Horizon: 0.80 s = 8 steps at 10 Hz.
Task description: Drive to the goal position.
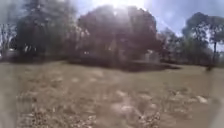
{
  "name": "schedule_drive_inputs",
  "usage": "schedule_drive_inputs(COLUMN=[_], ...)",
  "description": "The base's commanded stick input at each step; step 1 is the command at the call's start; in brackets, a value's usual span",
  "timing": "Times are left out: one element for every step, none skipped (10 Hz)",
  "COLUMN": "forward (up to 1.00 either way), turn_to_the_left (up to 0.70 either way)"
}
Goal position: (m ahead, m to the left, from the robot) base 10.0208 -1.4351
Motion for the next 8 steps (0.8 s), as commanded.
schedule_drive_inputs(forward=[0.70, 0.70, 0.70, 0.70, 0.70, 0.70, 0.70, 0.70], turn_to_the_left=[0.00, 0.00, 0.00, 0.00, 0.00, 0.00, 0.00, 0.00])
